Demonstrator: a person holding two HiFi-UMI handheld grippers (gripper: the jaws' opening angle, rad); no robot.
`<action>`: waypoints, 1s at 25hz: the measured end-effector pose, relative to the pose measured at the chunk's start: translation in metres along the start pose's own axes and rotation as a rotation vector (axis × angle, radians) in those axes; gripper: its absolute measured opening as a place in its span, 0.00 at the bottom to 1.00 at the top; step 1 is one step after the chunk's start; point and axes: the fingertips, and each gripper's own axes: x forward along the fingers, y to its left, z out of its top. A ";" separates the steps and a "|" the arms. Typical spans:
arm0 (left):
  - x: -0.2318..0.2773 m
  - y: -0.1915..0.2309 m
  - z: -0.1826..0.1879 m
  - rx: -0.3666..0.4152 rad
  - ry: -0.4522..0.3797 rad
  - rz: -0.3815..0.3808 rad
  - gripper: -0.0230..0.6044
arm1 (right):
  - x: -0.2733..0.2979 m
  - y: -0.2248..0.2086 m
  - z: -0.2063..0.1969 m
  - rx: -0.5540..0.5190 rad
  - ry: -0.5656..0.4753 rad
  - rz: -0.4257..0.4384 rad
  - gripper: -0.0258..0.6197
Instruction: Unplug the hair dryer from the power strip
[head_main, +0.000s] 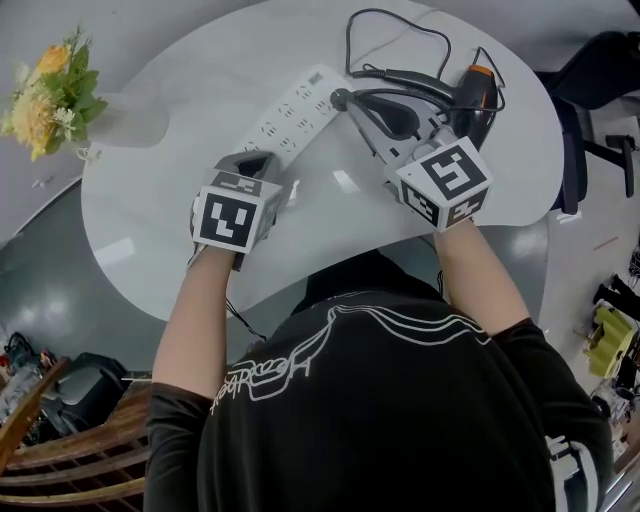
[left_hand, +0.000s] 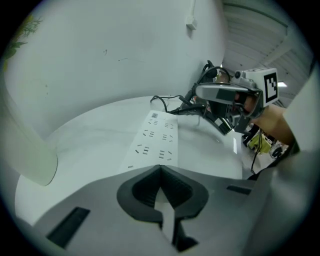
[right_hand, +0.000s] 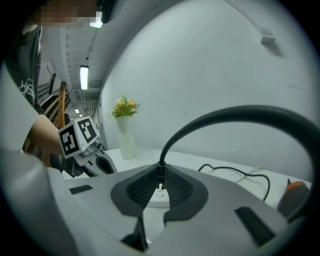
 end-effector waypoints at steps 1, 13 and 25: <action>-0.001 0.001 0.001 -0.005 -0.016 0.001 0.04 | -0.003 0.001 -0.002 0.019 0.003 0.001 0.08; -0.034 -0.006 0.015 -0.039 -0.212 0.029 0.04 | -0.031 0.019 -0.039 0.460 0.012 0.085 0.08; -0.100 -0.051 -0.003 -0.196 -0.383 -0.109 0.04 | -0.085 0.061 -0.029 0.538 -0.039 0.129 0.09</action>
